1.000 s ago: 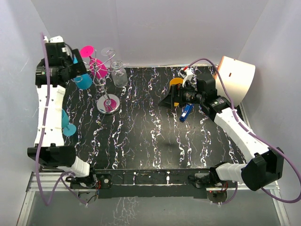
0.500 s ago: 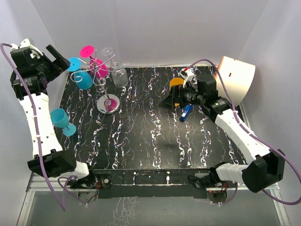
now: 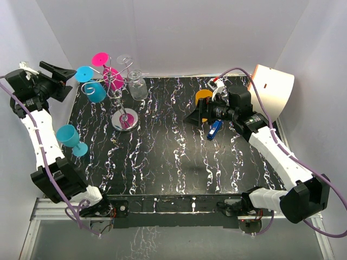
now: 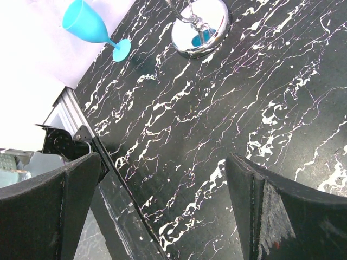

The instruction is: Take the wine glass off the wine glass rack

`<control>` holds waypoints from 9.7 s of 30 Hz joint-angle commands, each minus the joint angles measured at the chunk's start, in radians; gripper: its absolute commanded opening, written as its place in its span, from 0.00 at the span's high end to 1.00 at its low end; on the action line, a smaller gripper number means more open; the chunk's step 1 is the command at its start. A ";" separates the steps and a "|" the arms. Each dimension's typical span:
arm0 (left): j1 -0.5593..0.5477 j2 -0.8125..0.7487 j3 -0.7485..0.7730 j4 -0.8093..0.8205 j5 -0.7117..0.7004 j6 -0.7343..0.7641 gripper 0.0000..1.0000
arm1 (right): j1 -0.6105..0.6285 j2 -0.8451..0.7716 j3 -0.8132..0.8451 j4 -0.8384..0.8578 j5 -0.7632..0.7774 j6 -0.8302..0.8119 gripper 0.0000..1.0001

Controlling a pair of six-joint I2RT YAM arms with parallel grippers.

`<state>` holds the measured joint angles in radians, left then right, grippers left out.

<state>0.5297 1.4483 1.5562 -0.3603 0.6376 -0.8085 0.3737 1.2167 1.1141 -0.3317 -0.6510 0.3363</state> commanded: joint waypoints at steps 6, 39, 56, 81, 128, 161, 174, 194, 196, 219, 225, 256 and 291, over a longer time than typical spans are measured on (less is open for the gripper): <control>0.000 0.012 -0.122 0.244 0.193 -0.193 0.33 | 0.002 -0.033 0.022 0.071 -0.006 0.015 0.02; 0.001 -0.015 -0.219 0.504 0.270 -0.455 1.00 | 0.002 -0.035 0.036 0.065 0.029 0.035 0.02; 0.001 0.010 -0.076 0.325 0.139 -0.370 1.00 | 0.002 -0.058 0.083 0.025 0.132 0.032 0.02; -0.069 0.073 -0.019 0.415 0.256 -0.410 1.00 | 0.001 -0.068 0.078 0.052 0.154 0.059 0.02; -0.368 -0.328 0.104 0.547 0.460 0.062 1.00 | 0.002 -0.073 0.073 0.011 0.172 0.051 0.02; -0.492 -0.449 -0.609 1.678 0.117 -1.250 1.00 | 0.201 0.245 0.110 1.398 0.057 1.013 0.02; -0.499 -0.471 -0.671 1.537 0.155 -1.217 0.92 | 0.229 0.287 0.066 1.648 0.080 1.131 0.73; -0.499 -0.574 -0.231 -0.122 -0.075 -0.018 0.01 | 0.126 -0.223 -0.144 0.058 0.470 0.137 1.00; -0.500 -0.582 -0.215 -0.155 -0.123 0.015 0.01 | 0.126 -0.197 -0.119 -0.036 0.457 0.049 1.00; -0.499 -0.610 -0.197 -0.219 -0.176 0.061 0.01 | 0.157 0.827 1.067 -0.762 0.614 -0.151 1.00; -0.500 -0.611 -0.207 -0.222 -0.179 0.066 0.01 | 0.163 0.973 1.250 -0.842 0.684 -0.167 1.00; -0.501 -0.614 -0.196 -0.249 -0.178 0.068 0.01 | 0.203 0.730 1.158 -0.595 0.654 -0.196 0.30; -0.663 -0.003 0.410 -0.307 -0.184 0.186 0.02 | 0.199 -0.116 -0.024 0.080 0.438 -0.065 0.02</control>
<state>-0.0875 1.3693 1.8095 -0.5838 0.5293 -0.7124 0.5751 1.1500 1.0512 -0.3069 -0.2379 0.2909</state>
